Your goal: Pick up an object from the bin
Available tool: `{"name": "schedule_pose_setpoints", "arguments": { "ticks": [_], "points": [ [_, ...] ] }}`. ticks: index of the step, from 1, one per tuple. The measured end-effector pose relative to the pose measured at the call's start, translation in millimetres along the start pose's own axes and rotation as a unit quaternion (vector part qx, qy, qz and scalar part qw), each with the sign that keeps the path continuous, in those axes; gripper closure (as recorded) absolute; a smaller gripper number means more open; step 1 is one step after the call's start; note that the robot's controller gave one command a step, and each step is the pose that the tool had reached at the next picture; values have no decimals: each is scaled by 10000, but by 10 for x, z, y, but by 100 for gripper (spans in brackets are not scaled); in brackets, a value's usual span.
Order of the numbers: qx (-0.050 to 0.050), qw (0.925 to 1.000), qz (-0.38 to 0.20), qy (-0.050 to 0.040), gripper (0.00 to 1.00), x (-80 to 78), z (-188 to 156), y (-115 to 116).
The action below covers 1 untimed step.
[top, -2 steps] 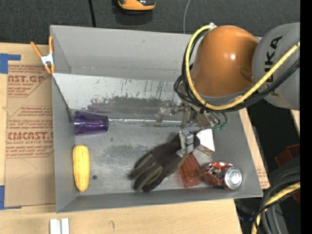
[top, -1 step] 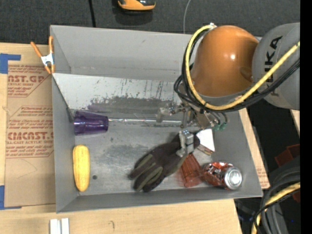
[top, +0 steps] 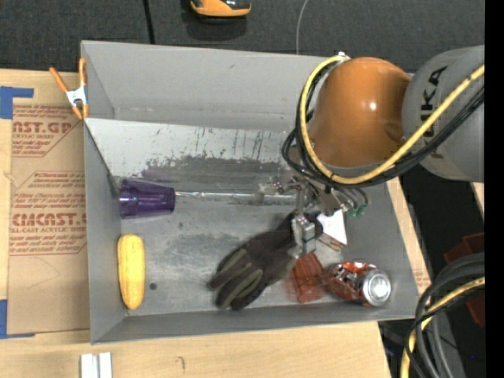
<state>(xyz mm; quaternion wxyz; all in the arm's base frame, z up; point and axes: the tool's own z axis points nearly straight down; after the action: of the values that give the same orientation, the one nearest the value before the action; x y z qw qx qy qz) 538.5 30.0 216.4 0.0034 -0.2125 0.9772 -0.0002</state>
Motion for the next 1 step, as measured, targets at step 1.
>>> {"name": "schedule_pose_setpoints", "arguments": {
  "ticks": [1],
  "points": [
    [-5, 9992, -394, 16, 0, 141, 380, -111]
  ]
}}
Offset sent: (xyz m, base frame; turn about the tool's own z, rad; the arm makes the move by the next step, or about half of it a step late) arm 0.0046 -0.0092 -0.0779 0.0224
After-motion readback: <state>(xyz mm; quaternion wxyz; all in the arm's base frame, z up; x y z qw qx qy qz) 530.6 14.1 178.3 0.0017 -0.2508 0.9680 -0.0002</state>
